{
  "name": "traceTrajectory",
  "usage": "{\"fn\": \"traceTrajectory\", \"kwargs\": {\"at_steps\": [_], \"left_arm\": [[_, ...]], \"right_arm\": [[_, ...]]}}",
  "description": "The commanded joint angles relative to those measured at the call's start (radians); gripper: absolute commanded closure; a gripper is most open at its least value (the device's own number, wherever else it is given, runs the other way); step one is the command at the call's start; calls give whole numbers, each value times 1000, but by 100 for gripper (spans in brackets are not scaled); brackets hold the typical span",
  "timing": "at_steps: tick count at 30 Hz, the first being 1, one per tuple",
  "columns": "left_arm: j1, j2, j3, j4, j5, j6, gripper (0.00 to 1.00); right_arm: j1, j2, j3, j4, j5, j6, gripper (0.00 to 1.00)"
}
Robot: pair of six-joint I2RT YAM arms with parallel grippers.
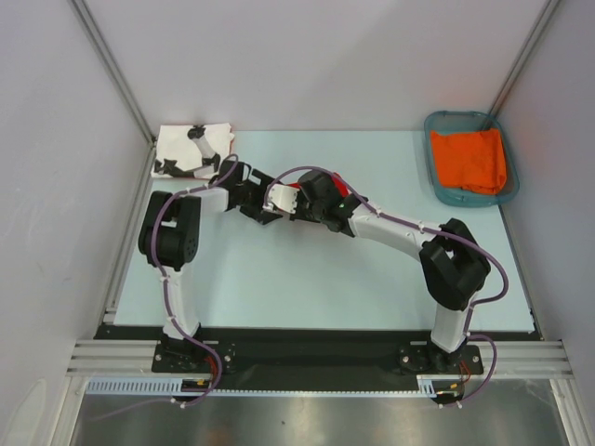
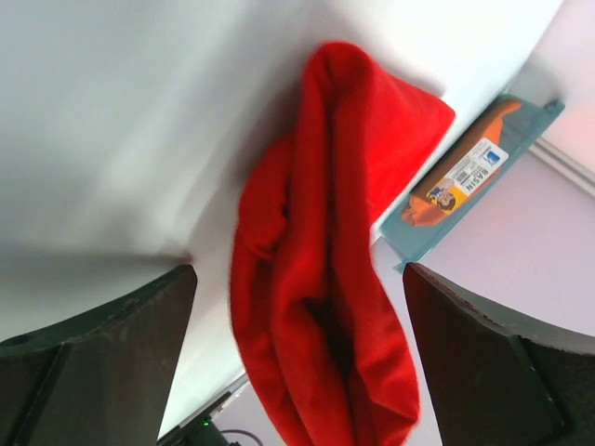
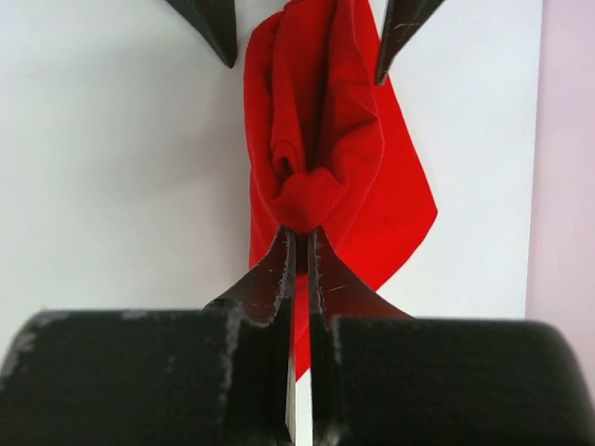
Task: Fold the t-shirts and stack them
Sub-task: Neatly place the folded tshirt to the corner
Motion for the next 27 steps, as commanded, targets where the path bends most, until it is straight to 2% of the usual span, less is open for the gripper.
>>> {"fn": "traceTrajectory", "kwargs": {"at_steps": [1,6,9,12,13,14,15,17,18,19,21,22,23,24,25,27], "left_arm": [[-11,35,20,-2,2,-77,0],[-11,67,20,64,-1,-100,6],[-13,75,28,118,-9,-108,16],[-10,76,22,197,-4,-102,30],[-10,85,18,230,8,-102,45],[-10,93,17,298,19,-99,54],[-8,104,18,331,30,-93,68],[-4,138,32,412,73,-67,83],[-2,148,40,440,82,-54,89],[1,158,44,457,99,-30,100],[7,158,54,517,114,37,100],[10,156,69,506,123,86,100],[13,142,89,412,137,149,100],[15,133,121,376,142,212,100],[15,125,130,342,151,313,100],[15,86,126,302,183,381,100]], "right_arm": [[-3,-64,7,36,-10,-6,100],[0,-62,6,34,-16,-2,100],[5,-65,-1,36,-20,2,100],[14,-71,-7,32,-26,0,100],[18,-74,-16,29,-28,0,100],[31,-78,-22,29,-23,0,100],[38,-79,-30,29,-16,-3,100],[52,-84,-50,32,-2,23,100],[66,-87,-53,32,-2,38,85],[74,-88,-60,25,7,57,75],[91,-104,-54,5,50,156,55],[92,-114,-48,-45,62,210,53],[85,-133,-36,-70,85,272,53],[59,-156,-36,-99,69,405,52],[39,-223,-43,-133,40,464,51],[19,-295,-120,-127,13,631,43]]}}
